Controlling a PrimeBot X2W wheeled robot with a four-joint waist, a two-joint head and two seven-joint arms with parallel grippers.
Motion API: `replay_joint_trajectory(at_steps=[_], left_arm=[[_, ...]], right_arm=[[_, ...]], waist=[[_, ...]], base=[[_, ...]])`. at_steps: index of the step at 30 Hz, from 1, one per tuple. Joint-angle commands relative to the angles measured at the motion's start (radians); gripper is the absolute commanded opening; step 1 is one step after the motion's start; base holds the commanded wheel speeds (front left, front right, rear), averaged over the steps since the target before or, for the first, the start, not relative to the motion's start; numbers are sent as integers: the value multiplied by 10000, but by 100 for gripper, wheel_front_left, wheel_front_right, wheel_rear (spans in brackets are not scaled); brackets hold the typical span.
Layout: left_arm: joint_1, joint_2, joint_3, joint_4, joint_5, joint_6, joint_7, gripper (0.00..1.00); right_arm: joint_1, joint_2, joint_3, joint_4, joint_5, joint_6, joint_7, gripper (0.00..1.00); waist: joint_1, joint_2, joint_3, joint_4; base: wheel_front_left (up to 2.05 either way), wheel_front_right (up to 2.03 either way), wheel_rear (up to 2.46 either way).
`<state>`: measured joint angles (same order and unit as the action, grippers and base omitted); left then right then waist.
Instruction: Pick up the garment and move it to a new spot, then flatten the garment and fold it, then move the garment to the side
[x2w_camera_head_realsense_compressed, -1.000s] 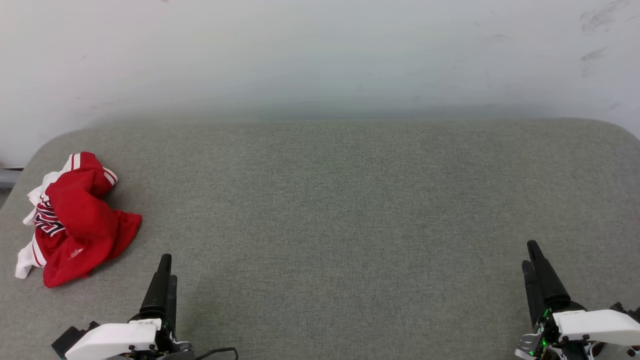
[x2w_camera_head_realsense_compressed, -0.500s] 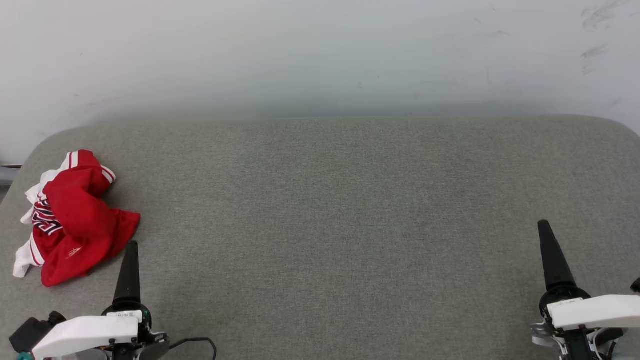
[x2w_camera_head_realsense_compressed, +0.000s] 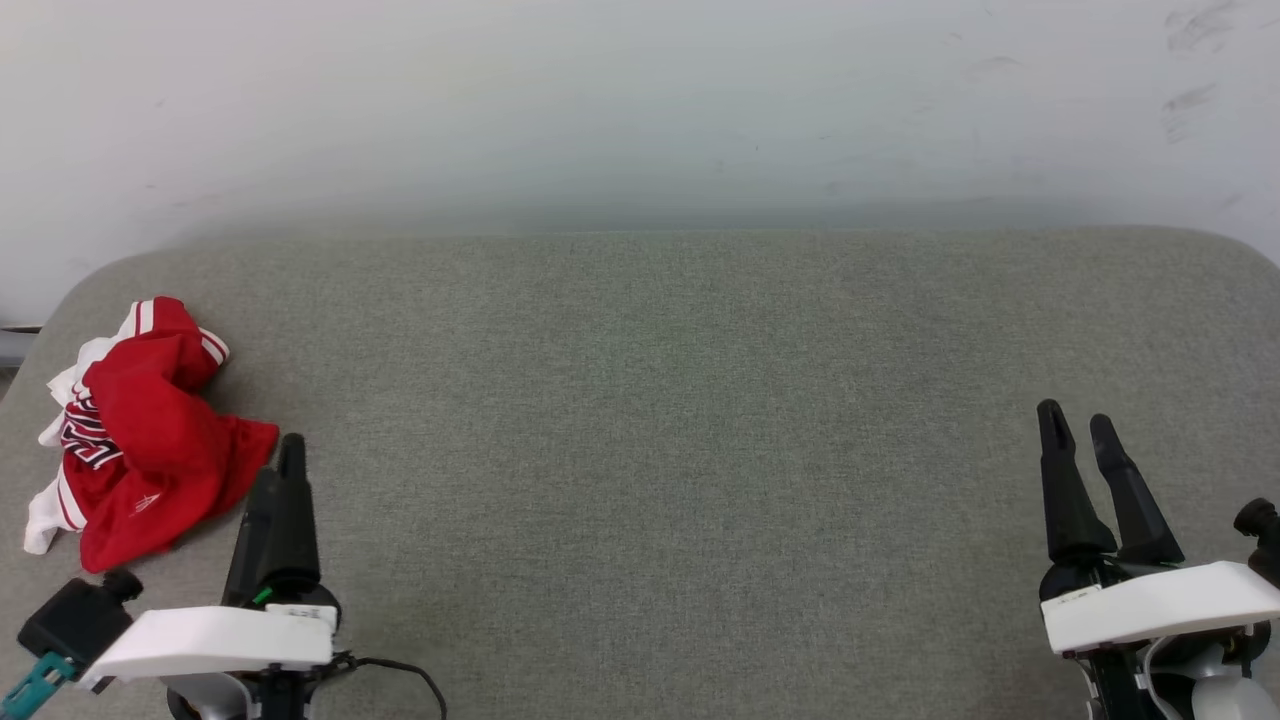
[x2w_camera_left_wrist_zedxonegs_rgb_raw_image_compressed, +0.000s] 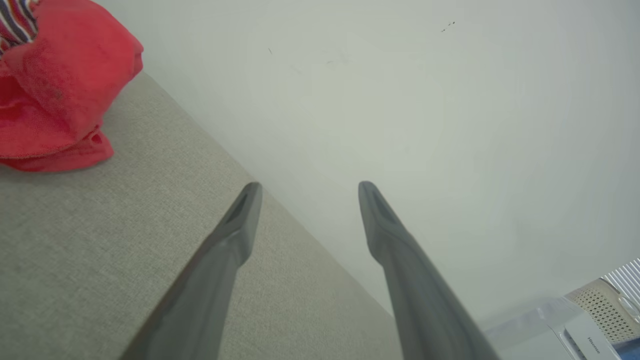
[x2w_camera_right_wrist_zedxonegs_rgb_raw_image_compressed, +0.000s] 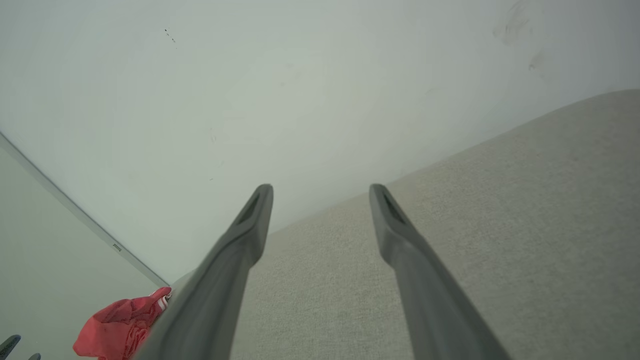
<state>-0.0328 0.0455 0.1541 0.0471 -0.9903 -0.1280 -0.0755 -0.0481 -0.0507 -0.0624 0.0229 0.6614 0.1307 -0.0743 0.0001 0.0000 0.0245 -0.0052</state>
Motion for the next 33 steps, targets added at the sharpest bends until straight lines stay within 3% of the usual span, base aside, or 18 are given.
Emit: replay_joint_trajectory(at_steps=[1,18,33], left_arm=[[60,41,-240,-387,698,38,-131,100],[336,100,-1867,-1293,4609,891,-613,100],[241,998,-3726,-1163,6433,2343,-1016,100]], right_arm=[[-142,-3,82,-304,-688,0,-131,100],[66,-5,237,-534,-3796,-1,-616,100],[197,2,452,-546,-5701,-1,-1026,100]], waist=[[-1,0,4,-6],[-1,0,79,-48],[-1,0,197,-121]], base=[[0,0,0],[0,0,0],[0,0,0]])
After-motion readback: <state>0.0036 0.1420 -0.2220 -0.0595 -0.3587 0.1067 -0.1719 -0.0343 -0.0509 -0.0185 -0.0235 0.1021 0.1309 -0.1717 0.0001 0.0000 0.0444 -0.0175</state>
